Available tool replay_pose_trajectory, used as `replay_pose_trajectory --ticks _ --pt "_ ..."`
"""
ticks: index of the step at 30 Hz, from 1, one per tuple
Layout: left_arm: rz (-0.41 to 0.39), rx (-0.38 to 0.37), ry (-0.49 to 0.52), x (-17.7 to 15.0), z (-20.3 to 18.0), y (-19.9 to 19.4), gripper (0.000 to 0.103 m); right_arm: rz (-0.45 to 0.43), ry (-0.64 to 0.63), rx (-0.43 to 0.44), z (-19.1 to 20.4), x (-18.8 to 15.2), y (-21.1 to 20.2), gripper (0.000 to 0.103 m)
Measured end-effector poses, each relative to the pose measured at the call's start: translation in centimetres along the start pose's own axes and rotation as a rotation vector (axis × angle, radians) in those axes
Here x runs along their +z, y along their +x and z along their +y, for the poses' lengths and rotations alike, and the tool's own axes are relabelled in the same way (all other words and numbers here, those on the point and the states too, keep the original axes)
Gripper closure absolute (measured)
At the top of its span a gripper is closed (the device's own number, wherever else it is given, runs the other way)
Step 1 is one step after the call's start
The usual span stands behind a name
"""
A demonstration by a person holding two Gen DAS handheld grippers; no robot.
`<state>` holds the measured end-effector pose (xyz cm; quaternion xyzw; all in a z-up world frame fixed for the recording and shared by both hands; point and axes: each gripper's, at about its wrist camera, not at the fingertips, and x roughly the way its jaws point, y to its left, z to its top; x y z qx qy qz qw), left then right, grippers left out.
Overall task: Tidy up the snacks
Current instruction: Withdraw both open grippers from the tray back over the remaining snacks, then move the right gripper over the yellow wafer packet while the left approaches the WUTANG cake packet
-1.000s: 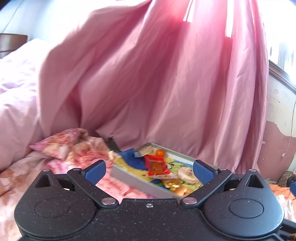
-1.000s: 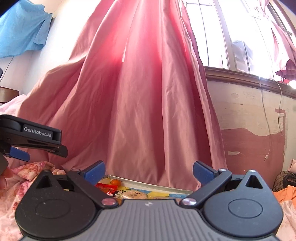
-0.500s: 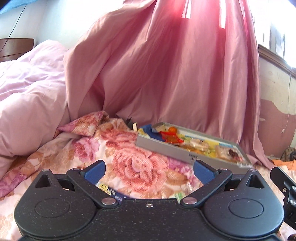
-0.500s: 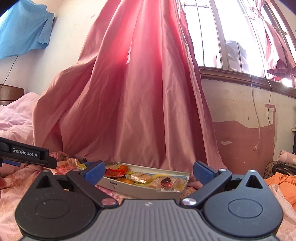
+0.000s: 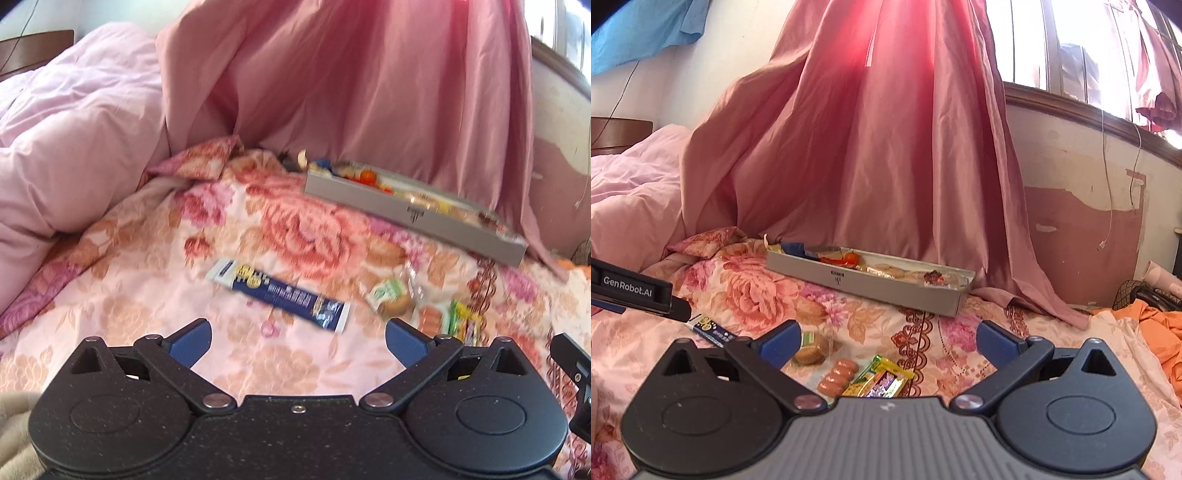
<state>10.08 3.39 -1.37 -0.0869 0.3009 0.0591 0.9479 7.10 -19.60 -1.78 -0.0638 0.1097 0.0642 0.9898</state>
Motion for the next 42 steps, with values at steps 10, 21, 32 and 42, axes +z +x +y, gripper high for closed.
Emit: replay_pose_trajectory --ticks 10,21,32,42 --pt "0.138 0.012 0.032 -1.2 -0.4 2.1 0.004 0.208 -0.001 0.061 0.8 -1.9 1.9 0.000" --pt "0.199 0.050 0.047 -1.6 -0.4 3.8 0.004 0.404 -0.002 0.145 1.2 -2.6 5.5 0.000" --pt "0.221 0.044 0.035 -1.6 -0.3 5.5 0.004 0.445 -0.027 0.142 1.5 -3.0 7.6 0.000" --pt "0.220 0.040 0.054 -1.3 -0.7 7.3 0.004 0.467 -0.067 0.148 0.8 -3.4 10.4 0.000"
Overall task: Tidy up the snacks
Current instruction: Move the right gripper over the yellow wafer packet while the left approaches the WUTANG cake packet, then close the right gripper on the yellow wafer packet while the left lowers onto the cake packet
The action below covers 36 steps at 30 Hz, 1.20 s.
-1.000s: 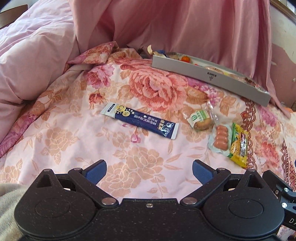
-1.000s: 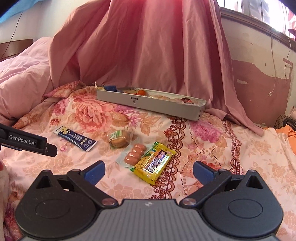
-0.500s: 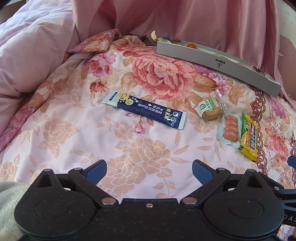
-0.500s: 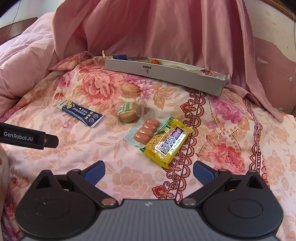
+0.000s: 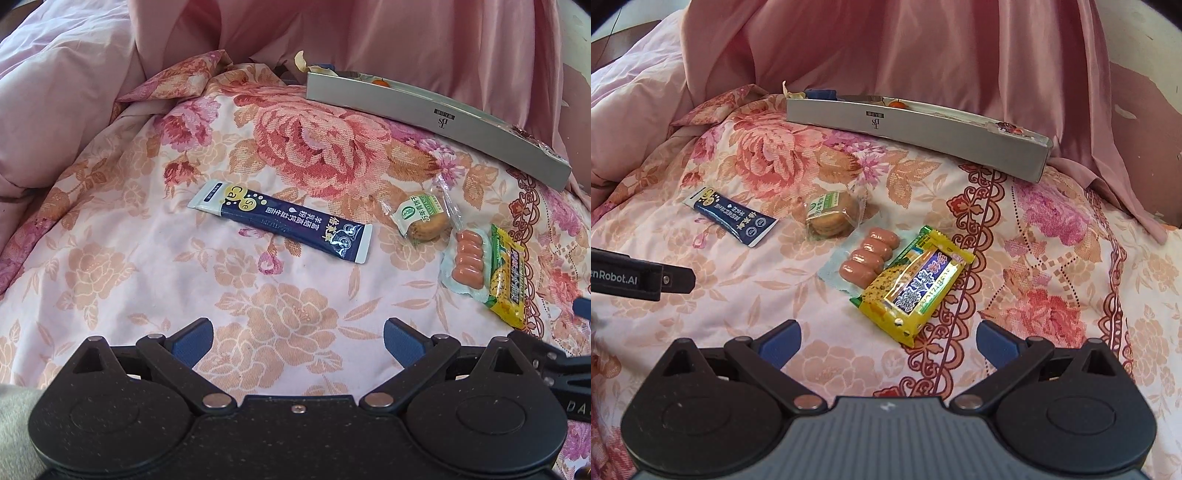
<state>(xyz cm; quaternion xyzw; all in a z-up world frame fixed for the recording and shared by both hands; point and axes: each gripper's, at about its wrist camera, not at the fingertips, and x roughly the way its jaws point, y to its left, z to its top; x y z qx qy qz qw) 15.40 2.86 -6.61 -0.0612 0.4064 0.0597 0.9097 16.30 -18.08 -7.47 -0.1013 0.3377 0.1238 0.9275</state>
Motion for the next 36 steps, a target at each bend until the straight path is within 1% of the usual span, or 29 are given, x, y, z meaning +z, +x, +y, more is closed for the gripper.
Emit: replay_pose_trajectory --ticks 4,8,12,15,19,22,23,24,26,30,32,36 --pt "-0.002 -0.006 0.000 0.5 0.1 0.6 0.004 -0.038 -0.015 -0.015 -0.8 0.7 1.2 0.000" --pt "-0.021 -0.016 -0.002 1.1 0.1 1.0 0.004 -0.090 0.035 -0.009 -1.6 1.3 2.5 0.000" --pt "-0.082 -0.041 0.027 2.1 -0.7 1.7 0.004 -0.083 0.054 -0.007 -1.9 1.9 4.1 0.000" --pt "-0.125 -0.089 0.060 3.0 -1.5 2.5 0.004 -0.055 0.053 -0.009 -1.7 2.0 5.3 0.000" --pt "-0.158 -0.175 0.092 4.3 -2.8 3.9 0.004 -0.015 0.100 0.000 -2.4 2.1 6.4 0.000" --pt "-0.176 -0.257 0.115 5.4 -3.9 4.9 0.004 0.006 0.131 0.006 -3.1 1.8 6.7 0.001" --pt "-0.177 -0.281 0.129 5.7 -4.3 5.2 0.004 0.019 0.140 0.008 -3.3 1.8 6.8 0.002" --pt "-0.179 -0.309 0.151 6.1 -4.7 5.5 0.004 0.031 0.152 0.016 -3.5 1.7 7.0 0.006" --pt "-0.181 -0.363 0.216 6.8 -5.7 6.1 0.004 0.047 0.183 0.037 -3.9 1.6 7.2 0.007" --pt "-0.168 -0.429 0.372 7.5 -7.0 7.3 0.006 0.033 0.190 0.038 -4.1 1.6 7.0 0.014" --pt "-0.152 -0.448 0.428 7.8 -7.4 8.1 0.007 0.027 0.183 0.040 -4.0 1.7 6.9 0.015" --pt "-0.112 -0.458 0.503 8.7 -8.2 9.5 0.010 0.014 0.165 0.042 -3.7 1.7 6.9 0.016"
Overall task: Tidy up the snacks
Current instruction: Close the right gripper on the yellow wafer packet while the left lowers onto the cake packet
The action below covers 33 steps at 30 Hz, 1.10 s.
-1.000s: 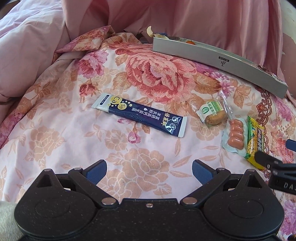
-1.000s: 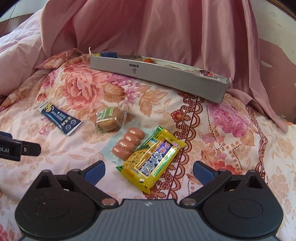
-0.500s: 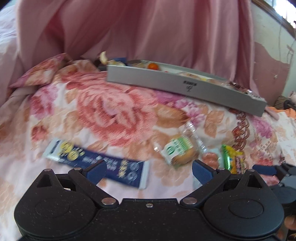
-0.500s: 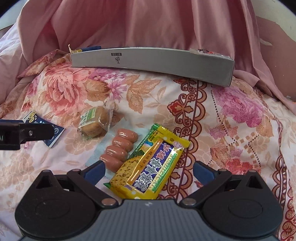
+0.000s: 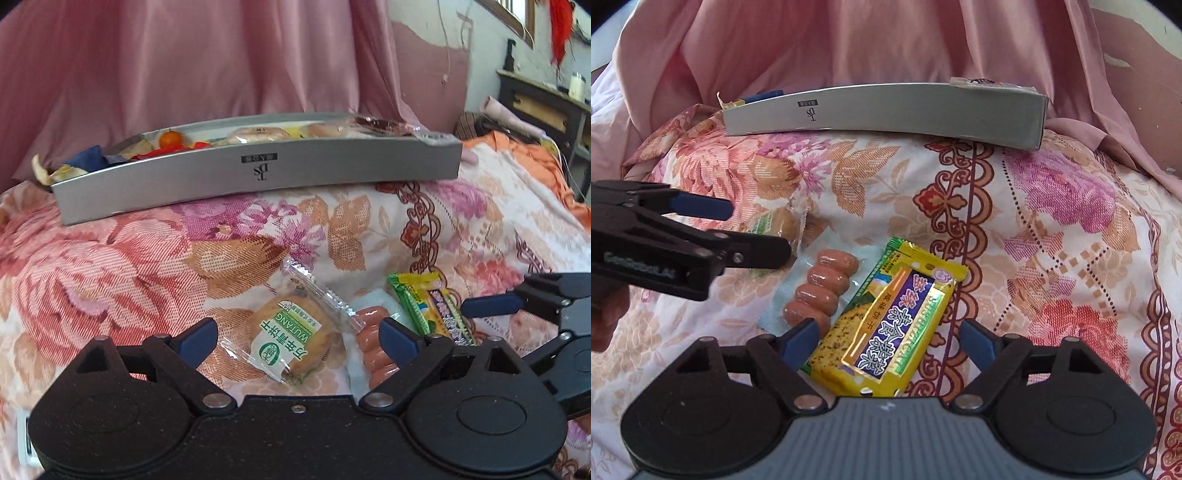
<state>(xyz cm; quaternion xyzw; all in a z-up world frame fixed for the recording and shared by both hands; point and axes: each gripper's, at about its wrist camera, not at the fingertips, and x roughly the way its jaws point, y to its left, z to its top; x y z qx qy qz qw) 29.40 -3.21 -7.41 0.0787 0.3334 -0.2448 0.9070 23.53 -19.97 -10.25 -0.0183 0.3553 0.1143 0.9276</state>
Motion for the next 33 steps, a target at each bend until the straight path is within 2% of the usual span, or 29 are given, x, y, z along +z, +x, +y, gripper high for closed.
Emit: replay_pose_trajectory --ticks 4,7,10,14,18,22,24,28,33 --pt "0.050 -0.047 0.053 0.7 0.2 1.1 0.021 -0.007 -0.002 0.007 0.0 0.0 0.0 0.016" --pt "0.068 -0.057 0.073 0.9 0.2 1.3 0.023 -0.009 0.002 0.012 -0.1 0.0 0.0 0.018" --pt "0.094 -0.030 0.073 0.9 0.0 1.4 0.029 -0.008 0.005 0.010 -0.1 0.0 -0.1 0.019" --pt "0.113 0.024 0.042 0.4 -0.7 1.0 0.031 -0.001 0.006 0.013 0.0 0.1 -0.1 0.022" --pt "0.160 0.080 -0.029 0.0 -1.2 0.4 0.036 0.006 -0.011 0.016 0.2 0.2 -0.3 0.031" --pt "0.224 0.093 -0.119 -0.7 -1.8 -1.0 0.035 0.025 -0.030 0.027 0.4 0.2 -0.6 0.038" --pt "0.232 0.101 -0.128 -1.1 -2.2 -1.5 0.030 0.040 -0.047 0.034 0.5 0.2 -0.8 0.041" --pt "0.215 0.093 -0.039 -1.7 -2.8 -1.7 0.024 0.056 -0.088 0.037 0.8 -0.2 -1.0 0.037" --pt "0.214 0.041 0.104 -2.0 -2.4 -1.5 0.022 0.043 -0.090 0.034 0.9 -0.2 -0.9 0.022"
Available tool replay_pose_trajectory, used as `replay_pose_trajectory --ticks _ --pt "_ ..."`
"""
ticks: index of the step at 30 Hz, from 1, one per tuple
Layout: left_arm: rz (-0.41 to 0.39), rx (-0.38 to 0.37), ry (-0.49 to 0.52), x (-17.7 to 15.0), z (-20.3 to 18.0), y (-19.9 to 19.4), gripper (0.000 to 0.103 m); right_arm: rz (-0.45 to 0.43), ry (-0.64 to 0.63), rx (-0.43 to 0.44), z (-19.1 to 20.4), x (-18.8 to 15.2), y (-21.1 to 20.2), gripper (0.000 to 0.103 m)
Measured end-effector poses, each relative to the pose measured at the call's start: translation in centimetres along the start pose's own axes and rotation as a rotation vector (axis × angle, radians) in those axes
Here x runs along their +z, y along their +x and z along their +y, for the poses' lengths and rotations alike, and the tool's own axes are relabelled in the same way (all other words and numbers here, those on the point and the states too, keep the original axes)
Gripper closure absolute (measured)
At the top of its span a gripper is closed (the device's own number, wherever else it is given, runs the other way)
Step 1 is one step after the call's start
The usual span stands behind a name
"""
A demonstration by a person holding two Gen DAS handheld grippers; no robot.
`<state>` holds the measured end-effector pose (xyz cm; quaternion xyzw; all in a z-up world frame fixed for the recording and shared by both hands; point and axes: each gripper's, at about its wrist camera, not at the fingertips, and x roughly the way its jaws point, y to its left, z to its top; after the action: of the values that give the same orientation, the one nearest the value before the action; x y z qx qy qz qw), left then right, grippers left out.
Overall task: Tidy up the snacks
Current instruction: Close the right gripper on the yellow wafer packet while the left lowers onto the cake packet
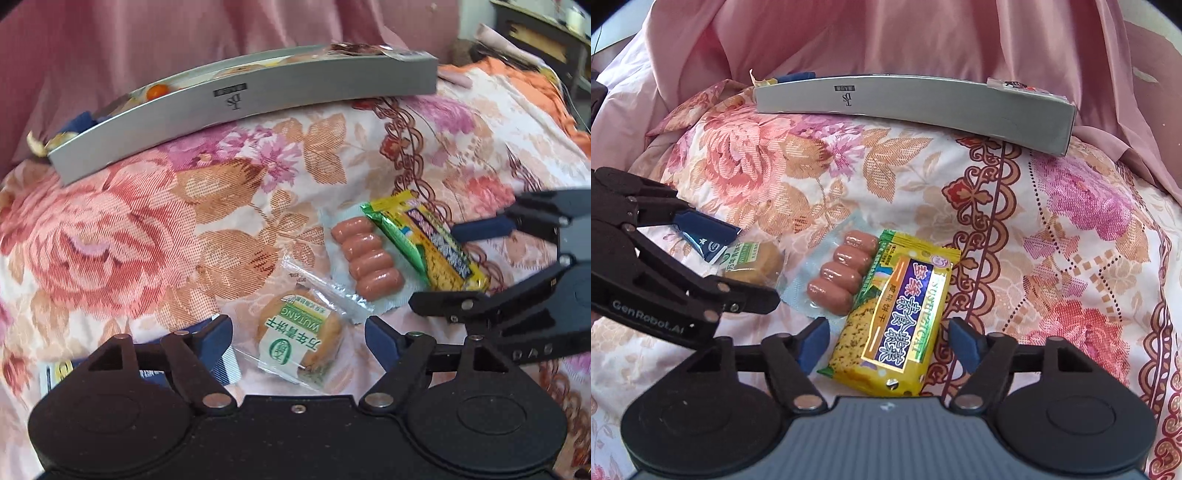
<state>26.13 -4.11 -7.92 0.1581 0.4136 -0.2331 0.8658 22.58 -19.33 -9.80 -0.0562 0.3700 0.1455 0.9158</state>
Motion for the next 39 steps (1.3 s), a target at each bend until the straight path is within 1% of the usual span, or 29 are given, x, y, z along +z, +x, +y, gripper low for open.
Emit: replay_pose_trajectory --ticks 3,4,6,8,10,12,15,16,19,24,25,28,30,31,34,37,39 --pt "0.015 -0.017 0.105 -0.1 0.4 0.3 0.021 0.000 -0.005 0.001 0.1 0.0 0.4 0.019" --pt "0.019 -0.017 0.122 -0.2 0.6 0.4 0.021 0.001 -0.010 -0.001 0.2 0.0 0.6 0.019" --pt "0.028 -0.029 0.129 -0.3 1.1 0.6 0.022 0.001 -0.022 -0.006 0.2 0.0 0.7 0.019" --pt "0.028 -0.047 0.121 -0.3 1.5 0.5 0.024 -0.001 -0.020 -0.006 0.2 0.0 0.7 0.019" --pt "0.030 -0.045 0.115 -0.4 1.4 0.4 0.028 0.001 -0.009 -0.004 0.0 0.0 0.7 0.022" --pt "0.029 -0.033 0.104 -0.6 1.0 0.2 0.031 0.000 -0.006 -0.006 0.0 0.0 0.6 0.028" --pt "0.044 0.009 0.074 -0.6 0.0 0.1 0.037 0.004 -0.015 -0.005 0.3 0.0 0.6 0.033" --pt "0.050 0.018 0.066 -0.5 -0.4 0.0 0.040 0.006 -0.030 -0.009 0.5 -0.1 0.5 0.034" --pt "0.070 0.035 0.038 -0.3 -1.4 -0.3 0.057 0.007 -0.059 -0.013 1.0 -0.2 0.3 0.039" --pt "0.093 0.063 -0.022 -0.2 -1.8 -0.4 0.062 0.009 -0.053 0.001 0.8 -0.2 -0.2 0.050" --pt "0.097 0.065 -0.030 -0.2 -1.9 -0.4 0.065 0.009 -0.057 0.001 0.8 -0.2 -0.3 0.051" --pt "0.098 0.070 -0.046 -0.3 -1.9 -0.4 0.066 0.005 -0.083 -0.013 1.1 -0.3 -0.5 0.051" --pt "0.093 0.069 -0.059 -0.3 -1.8 -0.3 0.064 0.003 -0.098 -0.021 1.3 -0.4 -0.5 0.051" --pt "0.093 0.070 -0.067 -0.3 -1.6 -0.2 0.062 0.004 -0.100 -0.022 1.3 -0.4 -0.4 0.051" --pt "0.080 0.067 -0.094 -0.3 -1.2 0.0 0.061 0.008 -0.086 -0.015 1.1 -0.4 -0.3 0.050" --pt "0.065 0.066 -0.134 -0.4 -1.0 -0.1 0.066 0.010 -0.077 -0.012 0.9 -0.5 -0.2 0.049" --pt "0.057 0.072 -0.144 -0.5 -1.1 -0.2 0.068 0.007 -0.081 -0.014 1.0 -0.5 -0.2 0.051"
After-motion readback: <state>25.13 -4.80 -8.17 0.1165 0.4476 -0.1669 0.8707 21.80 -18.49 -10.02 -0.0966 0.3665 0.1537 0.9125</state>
